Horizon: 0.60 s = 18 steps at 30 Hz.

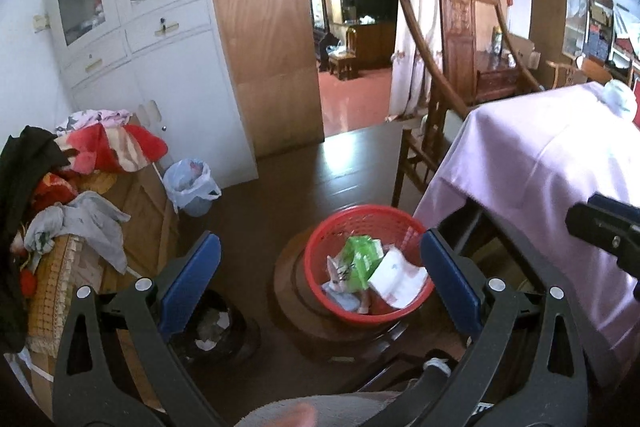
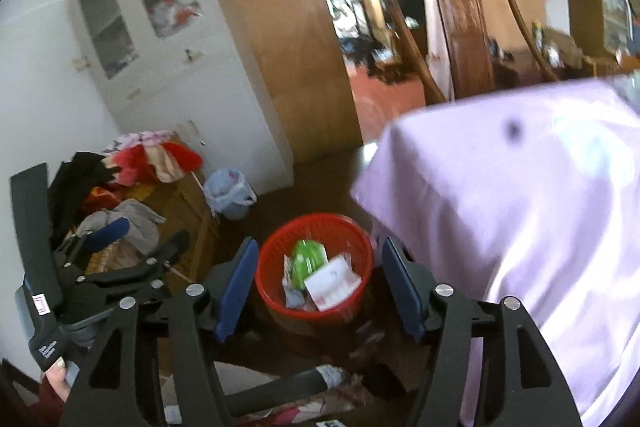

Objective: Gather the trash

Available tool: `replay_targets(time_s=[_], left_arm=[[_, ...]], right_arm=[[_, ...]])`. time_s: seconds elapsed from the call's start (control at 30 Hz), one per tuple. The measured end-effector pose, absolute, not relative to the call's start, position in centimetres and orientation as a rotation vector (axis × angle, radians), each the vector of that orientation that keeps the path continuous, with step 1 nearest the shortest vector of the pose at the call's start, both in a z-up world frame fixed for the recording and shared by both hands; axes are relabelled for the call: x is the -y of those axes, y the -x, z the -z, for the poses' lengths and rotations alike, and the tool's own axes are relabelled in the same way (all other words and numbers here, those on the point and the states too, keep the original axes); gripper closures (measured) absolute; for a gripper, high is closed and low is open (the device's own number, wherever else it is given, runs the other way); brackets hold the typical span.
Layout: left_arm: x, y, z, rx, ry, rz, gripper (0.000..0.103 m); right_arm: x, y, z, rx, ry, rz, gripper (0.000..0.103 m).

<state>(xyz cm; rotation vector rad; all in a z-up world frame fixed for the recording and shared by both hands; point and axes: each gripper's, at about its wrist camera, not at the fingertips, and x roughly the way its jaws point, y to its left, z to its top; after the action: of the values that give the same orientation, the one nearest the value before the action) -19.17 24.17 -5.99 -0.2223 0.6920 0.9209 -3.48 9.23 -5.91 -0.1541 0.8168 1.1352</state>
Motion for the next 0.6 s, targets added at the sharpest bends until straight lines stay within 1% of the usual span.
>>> replay_targets(time_s=[0.1,0.23,0.4,0.6], left_arm=[[-25.3,18.9,7.6,-0.722,0.242,-0.922,0.007],[-26.3,18.4,9.6,-0.768,0.266,-0.921,0.007],[-27.3,17.5,11.8,-0.831,0.273,-0.917,0.007],[-28.6,17.3,14.3,-0.892,0.379,-0.874,0.007]], right_arm=[[-10.6,3.4,7.7,-0.87,0.193,-1.094,0.039],[-12.1,4.1,9.4,-0.872,0.256,-1.06,0.033],[-13.8,4.7,10.9,-0.861,0.339,-1.013,0.029],[-15.0,4.6,12.6,-0.89,0.392,-1.001,0.027]])
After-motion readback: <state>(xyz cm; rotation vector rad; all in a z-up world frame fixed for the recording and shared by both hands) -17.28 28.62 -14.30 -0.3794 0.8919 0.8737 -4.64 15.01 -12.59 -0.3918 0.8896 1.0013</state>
